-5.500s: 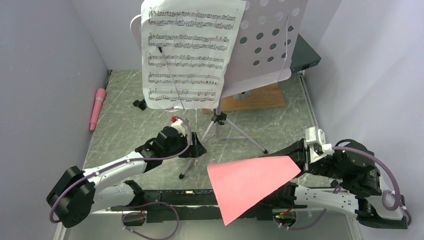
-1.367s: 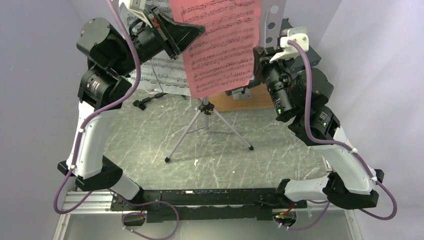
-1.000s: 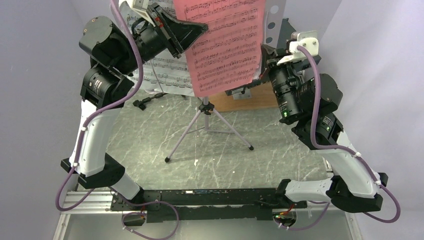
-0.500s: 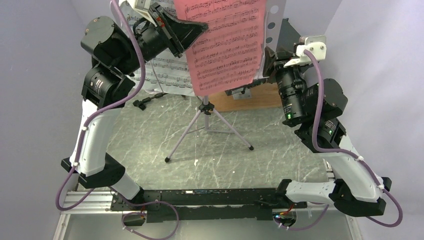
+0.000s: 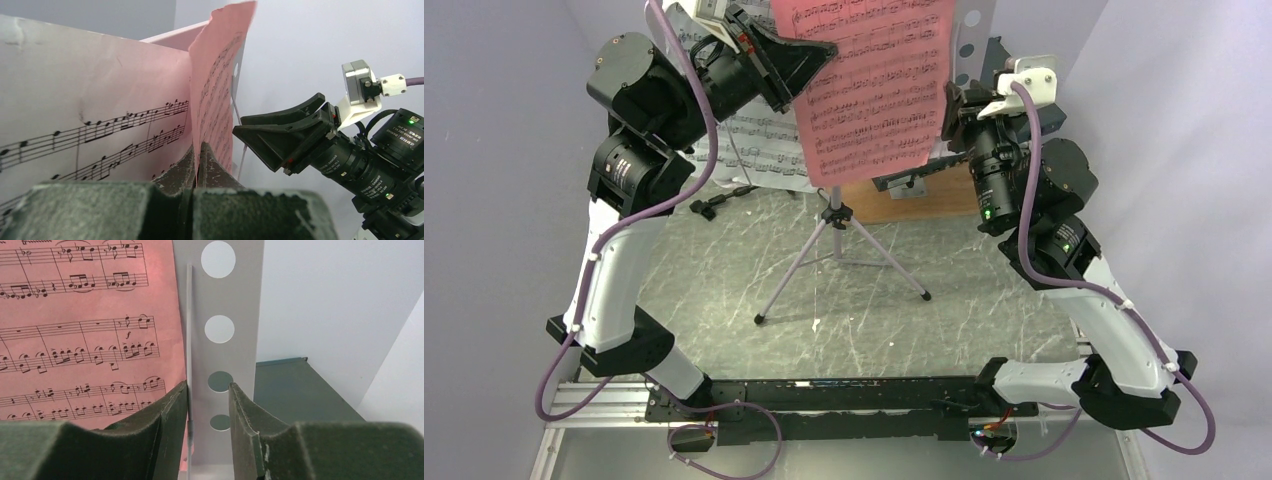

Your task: Set up the instrument practice props

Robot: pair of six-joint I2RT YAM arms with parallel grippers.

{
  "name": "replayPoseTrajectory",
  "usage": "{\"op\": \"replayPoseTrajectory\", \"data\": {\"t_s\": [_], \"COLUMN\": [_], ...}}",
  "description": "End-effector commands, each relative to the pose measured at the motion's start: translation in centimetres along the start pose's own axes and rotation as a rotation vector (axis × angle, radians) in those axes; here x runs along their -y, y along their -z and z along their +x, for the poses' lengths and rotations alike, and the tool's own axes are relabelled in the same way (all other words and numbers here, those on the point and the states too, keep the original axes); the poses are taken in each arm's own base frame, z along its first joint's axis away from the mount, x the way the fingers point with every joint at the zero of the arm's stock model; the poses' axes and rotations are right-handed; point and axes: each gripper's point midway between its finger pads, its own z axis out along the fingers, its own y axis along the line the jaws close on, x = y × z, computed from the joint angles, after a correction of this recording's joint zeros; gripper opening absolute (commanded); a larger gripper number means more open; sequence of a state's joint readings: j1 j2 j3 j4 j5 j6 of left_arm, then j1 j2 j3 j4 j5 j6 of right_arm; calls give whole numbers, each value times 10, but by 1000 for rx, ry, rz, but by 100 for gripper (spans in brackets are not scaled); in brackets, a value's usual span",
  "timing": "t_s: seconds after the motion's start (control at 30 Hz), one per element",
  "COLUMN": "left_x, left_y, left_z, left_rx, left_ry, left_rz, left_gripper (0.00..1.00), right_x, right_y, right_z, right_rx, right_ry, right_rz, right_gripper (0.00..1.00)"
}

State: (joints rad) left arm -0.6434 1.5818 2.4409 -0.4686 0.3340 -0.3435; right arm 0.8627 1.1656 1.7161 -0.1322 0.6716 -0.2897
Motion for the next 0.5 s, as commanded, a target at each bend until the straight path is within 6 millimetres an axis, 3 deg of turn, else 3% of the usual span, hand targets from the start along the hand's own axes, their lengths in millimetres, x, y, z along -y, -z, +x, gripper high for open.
{"op": "replayPoseTrajectory", "data": {"t_s": [0.0, 0.1, 0.47], "left_x": [2, 1, 2], "left_y": [3, 3, -2], "left_z": [-17, -17, -19], "left_rx": [51, 53, 62], "left_ry": [-50, -55, -67], "left_rz": [-10, -16, 4], "left_gripper": [0, 0, 0], "right_x": [5, 9, -1], "right_y": [4, 8, -6], "right_z": [-18, -23, -17], "right_rx": [42, 75, 56], "right_ry": [-63, -90, -57], "right_rz": [-15, -21, -50], "right_gripper": [37, 35, 15]}}
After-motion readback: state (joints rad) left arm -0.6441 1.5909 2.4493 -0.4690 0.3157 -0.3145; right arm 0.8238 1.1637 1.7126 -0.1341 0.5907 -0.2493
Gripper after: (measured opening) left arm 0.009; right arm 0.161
